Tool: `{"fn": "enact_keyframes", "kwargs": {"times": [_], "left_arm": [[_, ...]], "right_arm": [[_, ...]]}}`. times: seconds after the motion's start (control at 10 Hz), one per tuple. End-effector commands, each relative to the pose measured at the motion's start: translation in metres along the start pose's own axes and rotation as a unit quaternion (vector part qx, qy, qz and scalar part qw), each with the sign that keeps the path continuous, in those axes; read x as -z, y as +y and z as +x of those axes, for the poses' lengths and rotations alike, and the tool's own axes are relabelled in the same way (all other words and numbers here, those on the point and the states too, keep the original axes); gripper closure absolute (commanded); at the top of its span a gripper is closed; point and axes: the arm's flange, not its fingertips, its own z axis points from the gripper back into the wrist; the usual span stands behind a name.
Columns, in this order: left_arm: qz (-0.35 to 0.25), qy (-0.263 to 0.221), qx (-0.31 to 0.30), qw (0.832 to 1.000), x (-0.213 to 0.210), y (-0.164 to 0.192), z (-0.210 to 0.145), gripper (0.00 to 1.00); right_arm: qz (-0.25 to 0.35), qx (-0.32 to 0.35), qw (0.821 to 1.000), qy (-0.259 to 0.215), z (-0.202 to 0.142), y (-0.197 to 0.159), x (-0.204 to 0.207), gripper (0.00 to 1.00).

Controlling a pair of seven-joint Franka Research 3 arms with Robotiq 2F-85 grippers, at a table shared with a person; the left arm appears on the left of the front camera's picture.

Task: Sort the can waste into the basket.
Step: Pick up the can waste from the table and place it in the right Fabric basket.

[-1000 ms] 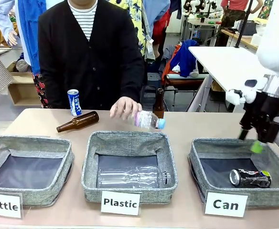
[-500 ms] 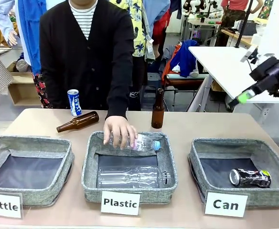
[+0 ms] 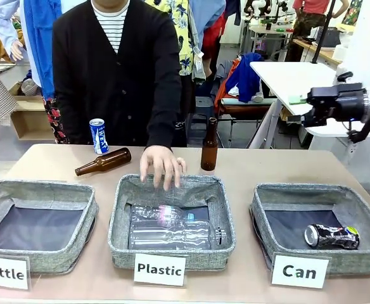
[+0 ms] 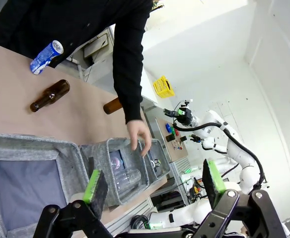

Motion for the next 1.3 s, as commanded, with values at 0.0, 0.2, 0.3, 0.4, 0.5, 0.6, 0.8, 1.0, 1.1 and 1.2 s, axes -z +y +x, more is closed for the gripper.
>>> {"fn": "enact_keyframes", "kwargs": {"times": [0.0,0.2,0.3,0.4,0.5,0.6,0.8,1.0,1.1,1.2], "left_arm": [[-0.008,-0.006,0.010,1.000,0.0010,-0.0009,0.0006,0.00],[-0.008,-0.006,0.010,1.000,0.0010,-0.0009,0.0006,0.00],[-0.008,-0.006,0.010,1.000,0.0010,-0.0009,0.0006,0.00],[-0.008,-0.006,0.010,1.000,0.0010,-0.0009,0.0006,0.00],[-0.008,-0.006,0.010,1.000,0.0010,-0.0009,0.0006,0.00],[-0.008,-0.006,0.010,1.000,0.0010,-0.0009,0.0006,0.00],[-0.008,-0.006,0.010,1.000,0.0010,-0.0009,0.0006,0.00],[-0.008,-0.006,0.010,1.000,0.0010,-0.0009,0.0006,0.00],[-0.008,-0.006,0.010,1.000,0.0010,-0.0009,0.0006,0.00],[-0.008,-0.006,0.010,1.000,0.0010,-0.0009,0.0006,0.00]], "right_arm": [[0.026,0.004,1.000,0.001,0.0041,0.0003,-0.0193,0.00],[0.026,0.004,1.000,0.001,0.0041,0.0003,-0.0193,0.00],[0.026,0.004,1.000,0.001,0.0041,0.0003,-0.0193,0.00],[0.026,0.004,1.000,0.001,0.0041,0.0003,-0.0193,0.00],[0.026,0.004,1.000,0.001,0.0041,0.0003,-0.0193,0.00],[0.026,0.004,1.000,0.001,0.0041,0.0003,-0.0193,0.00],[0.026,0.004,1.000,0.001,0.0041,0.0003,-0.0193,0.00],[0.026,0.004,1.000,0.001,0.0041,0.0003,-0.0193,0.00],[0.026,0.004,1.000,0.001,0.0041,0.0003,-0.0193,0.00],[0.026,0.004,1.000,0.001,0.0041,0.0003,-0.0193,0.00]]}}
